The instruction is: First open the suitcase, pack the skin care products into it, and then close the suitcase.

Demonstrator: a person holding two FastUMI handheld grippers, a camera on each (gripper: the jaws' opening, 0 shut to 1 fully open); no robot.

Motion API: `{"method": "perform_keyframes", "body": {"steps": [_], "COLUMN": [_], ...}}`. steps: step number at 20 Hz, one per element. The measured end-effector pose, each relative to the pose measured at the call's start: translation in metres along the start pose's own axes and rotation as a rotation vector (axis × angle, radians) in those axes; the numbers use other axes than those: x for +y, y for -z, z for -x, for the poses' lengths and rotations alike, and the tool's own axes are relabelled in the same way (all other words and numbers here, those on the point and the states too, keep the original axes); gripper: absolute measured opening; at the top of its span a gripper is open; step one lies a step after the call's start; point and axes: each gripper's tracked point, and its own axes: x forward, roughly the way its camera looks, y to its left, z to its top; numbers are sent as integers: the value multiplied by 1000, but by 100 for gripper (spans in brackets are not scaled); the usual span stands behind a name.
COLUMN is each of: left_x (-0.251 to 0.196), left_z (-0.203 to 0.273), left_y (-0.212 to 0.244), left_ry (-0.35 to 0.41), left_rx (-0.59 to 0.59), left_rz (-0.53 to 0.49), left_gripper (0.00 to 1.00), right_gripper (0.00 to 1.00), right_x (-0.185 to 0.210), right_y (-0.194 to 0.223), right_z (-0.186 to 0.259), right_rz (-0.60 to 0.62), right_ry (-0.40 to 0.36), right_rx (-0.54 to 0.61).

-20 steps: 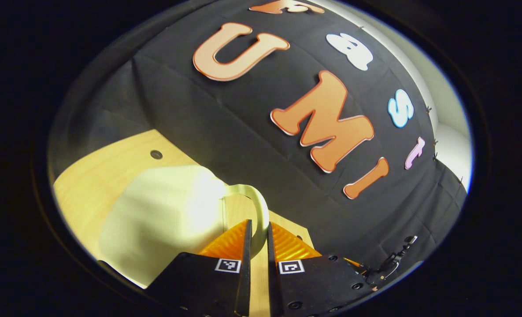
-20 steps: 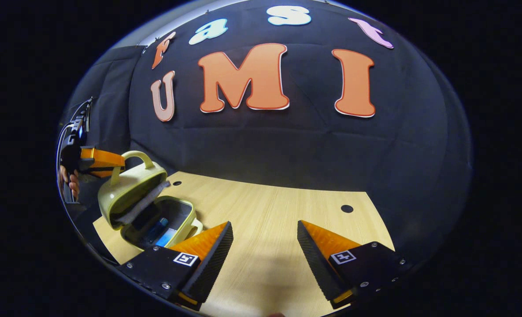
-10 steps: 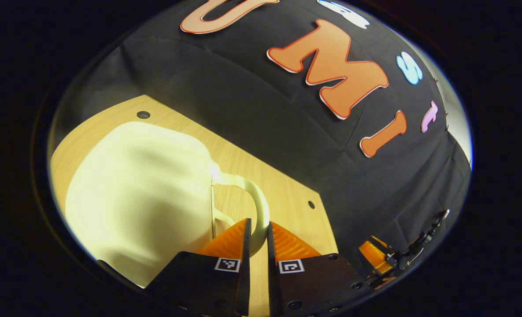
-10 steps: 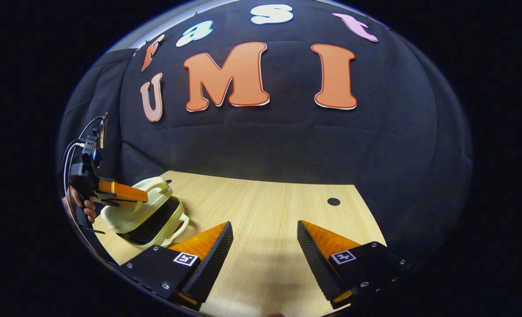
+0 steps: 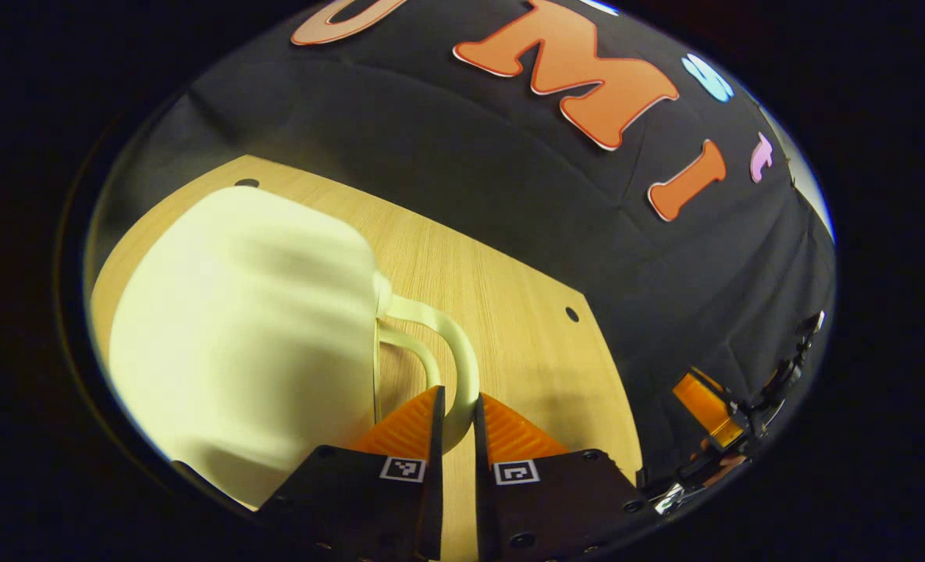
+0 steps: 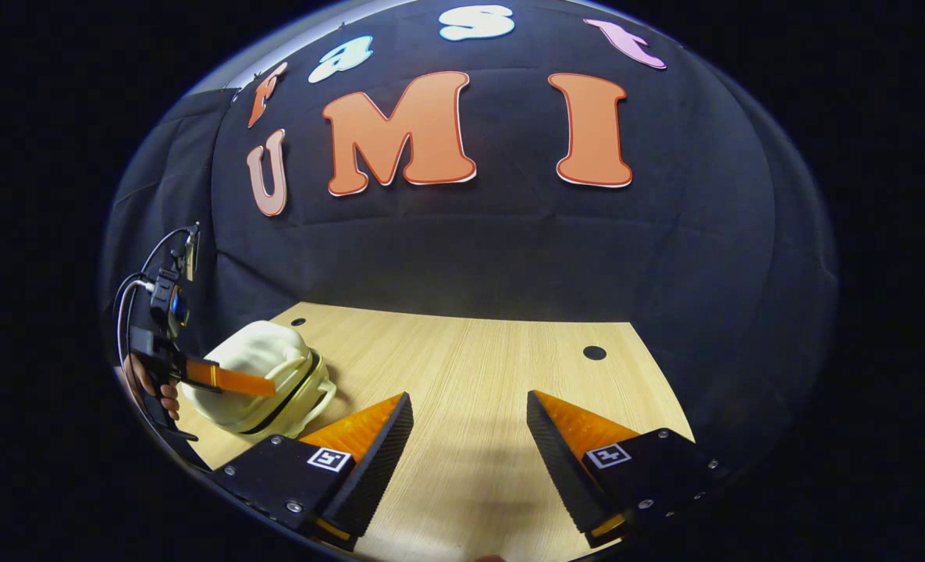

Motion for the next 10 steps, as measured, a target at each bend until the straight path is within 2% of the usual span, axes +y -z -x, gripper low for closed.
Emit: {"method": "perform_keyframes", "body": {"steps": [1, 3, 4, 5, 6, 7, 9, 10], "left_x": [-1, -14, -21, -27, -36, -47, -67, -76], "left_z": [-3, 3, 3, 9, 13, 18, 26, 33], "left_y": [5, 9, 9, 5, -2, -9, -25, -38], "left_ry": [-8, 15, 18, 10, 9, 11, 0, -13], "left_rx": [12, 28, 17, -6, -38, -67, -137, -187], "left_rz": [-31, -55, -86, -132, -182, -233, -321, -354], "left_gripper": [17, 32, 32, 36, 54, 60, 85, 88], "right_gripper": [94, 94, 94, 94, 94, 94, 94, 93], "right_x": [0, 2, 2, 2, 1, 2, 3, 5], "right_y": [0, -2, -4, -6, -11, -16, -30, -38], "right_z": [0, 1, 0, 0, 1, 2, 5, 5], "right_rz": [2, 7, 11, 12, 13, 16, 33, 41], "right_ry": [2, 2, 4, 9, 14, 17, 33, 41], "right_rx": [0, -6, -10, -15, -31, -47, -93, -115]}}
